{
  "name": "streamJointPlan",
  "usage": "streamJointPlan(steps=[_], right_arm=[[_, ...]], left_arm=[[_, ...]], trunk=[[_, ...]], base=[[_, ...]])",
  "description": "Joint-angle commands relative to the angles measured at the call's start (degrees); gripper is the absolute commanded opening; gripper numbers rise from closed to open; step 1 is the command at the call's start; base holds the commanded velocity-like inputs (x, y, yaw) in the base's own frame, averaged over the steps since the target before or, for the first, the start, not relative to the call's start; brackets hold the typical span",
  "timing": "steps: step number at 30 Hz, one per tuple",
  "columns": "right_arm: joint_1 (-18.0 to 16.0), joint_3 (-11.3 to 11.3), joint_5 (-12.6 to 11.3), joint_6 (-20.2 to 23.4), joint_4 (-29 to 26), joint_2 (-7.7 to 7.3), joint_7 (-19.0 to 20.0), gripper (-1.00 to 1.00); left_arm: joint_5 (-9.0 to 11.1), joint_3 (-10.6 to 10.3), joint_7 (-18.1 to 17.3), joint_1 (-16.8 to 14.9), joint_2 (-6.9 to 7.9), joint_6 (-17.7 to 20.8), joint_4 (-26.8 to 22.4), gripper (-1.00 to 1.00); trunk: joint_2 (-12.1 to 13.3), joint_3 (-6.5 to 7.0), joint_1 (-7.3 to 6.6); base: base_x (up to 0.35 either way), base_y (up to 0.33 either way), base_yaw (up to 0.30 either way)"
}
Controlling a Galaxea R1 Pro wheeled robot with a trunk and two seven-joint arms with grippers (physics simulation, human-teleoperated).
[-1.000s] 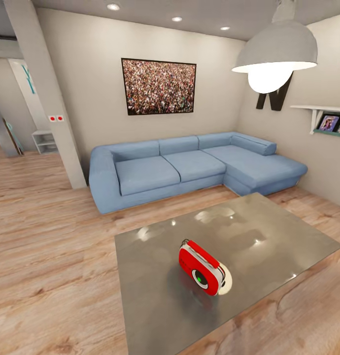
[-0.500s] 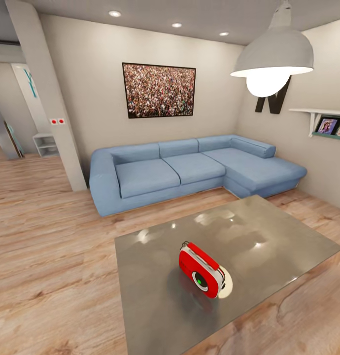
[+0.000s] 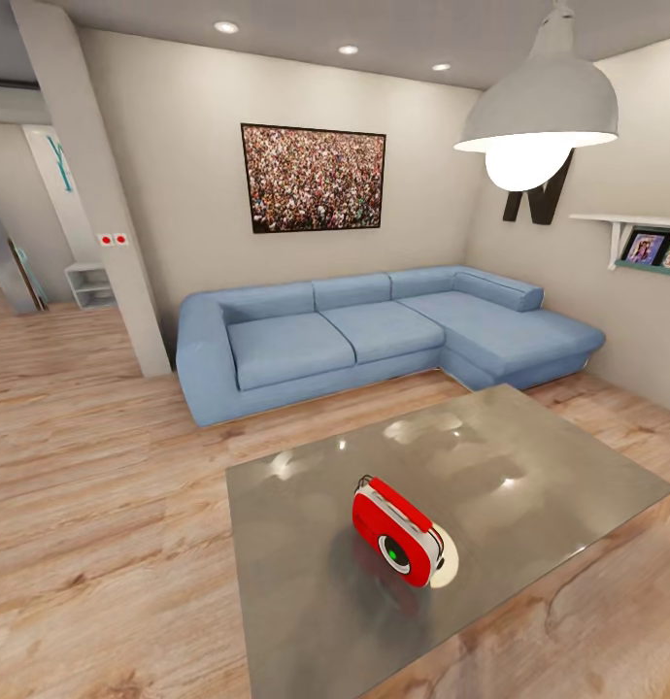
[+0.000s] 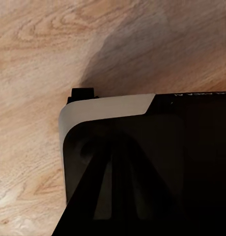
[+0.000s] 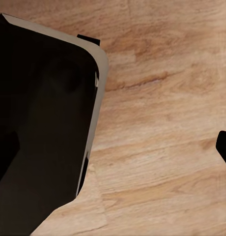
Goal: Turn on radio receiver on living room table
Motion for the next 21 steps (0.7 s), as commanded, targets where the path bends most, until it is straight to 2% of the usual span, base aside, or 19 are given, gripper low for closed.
streamJointPlan(steps=[1, 21], right_arm=[[0.0, 0.0, 0.0, 0.0, 0.0, 0.0, 0.0, 1.0], [0.0, 0.1, 0.1, 0.0, 0.0, -0.07, 0.0, 1.0]], left_arm=[[0.0, 0.1, 0.0, 0.0, -0.02, 0.0, 0.0, -1.0], [0.0, 0.1, 0.0, 0.0, 0.02, 0.0, -0.1, -1.0]], trunk=[[0.0, 0.0, 0.0], [0.0, 0.0, 0.0]], base=[[0.0, 0.0, 0.0], [0.0, 0.0, 0.0]])
